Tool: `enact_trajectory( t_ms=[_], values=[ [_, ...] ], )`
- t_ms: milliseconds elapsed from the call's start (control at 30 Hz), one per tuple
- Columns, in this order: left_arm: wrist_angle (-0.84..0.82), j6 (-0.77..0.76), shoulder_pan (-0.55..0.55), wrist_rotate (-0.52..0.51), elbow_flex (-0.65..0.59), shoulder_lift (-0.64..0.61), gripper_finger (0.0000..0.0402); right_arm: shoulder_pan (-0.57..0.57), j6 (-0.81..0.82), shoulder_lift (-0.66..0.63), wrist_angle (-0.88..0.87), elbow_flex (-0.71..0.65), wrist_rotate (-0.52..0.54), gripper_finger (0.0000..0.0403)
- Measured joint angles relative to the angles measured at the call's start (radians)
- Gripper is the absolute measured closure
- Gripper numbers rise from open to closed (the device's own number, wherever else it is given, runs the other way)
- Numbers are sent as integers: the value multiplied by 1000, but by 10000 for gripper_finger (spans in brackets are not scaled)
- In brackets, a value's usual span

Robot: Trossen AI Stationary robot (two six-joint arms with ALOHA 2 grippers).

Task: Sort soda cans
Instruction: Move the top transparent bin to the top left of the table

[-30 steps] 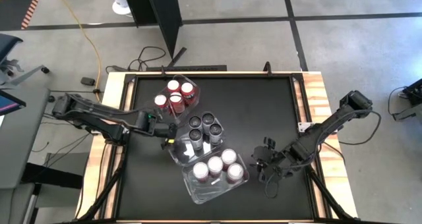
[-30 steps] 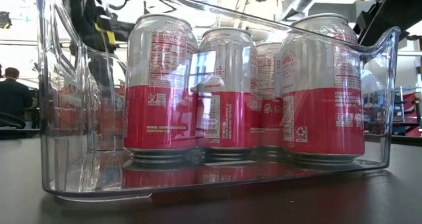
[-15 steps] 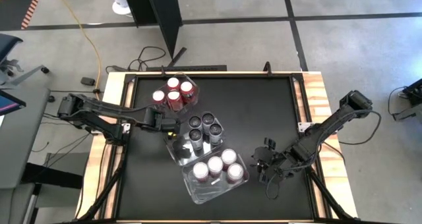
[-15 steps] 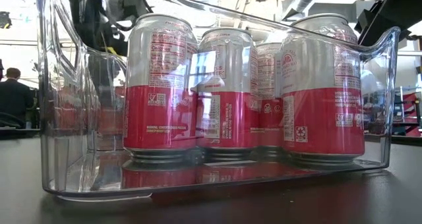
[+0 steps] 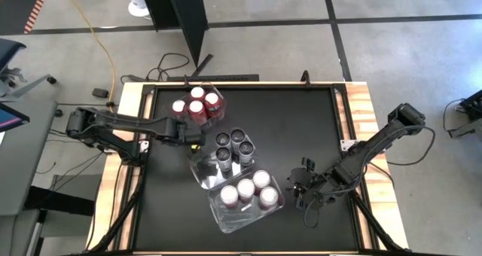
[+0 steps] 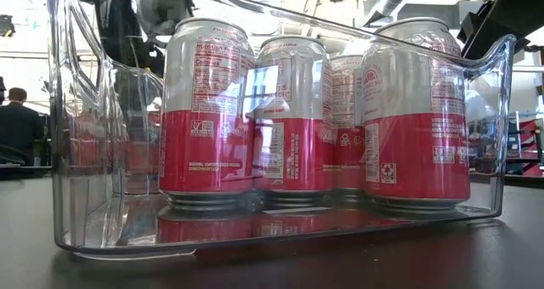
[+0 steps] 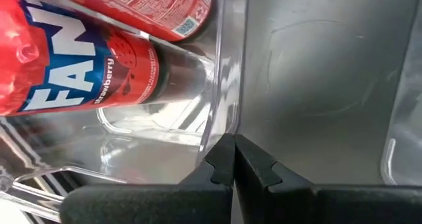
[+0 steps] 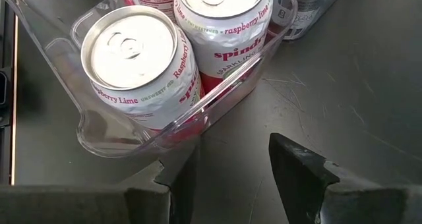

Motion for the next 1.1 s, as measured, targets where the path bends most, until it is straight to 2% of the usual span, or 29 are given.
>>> enact_trajectory(
  t_ms=[600,900,1100],
  values=[
    [-27,29,143,37,1,-1,401,-2,6,0,0,0,0,204],
    [-31,56,198,59,4,59,401,-2,6,0,0,0,0,204],
    [-40,85,224,18,-8,74,402,-2,6,0,0,0,0,204]
  ],
)
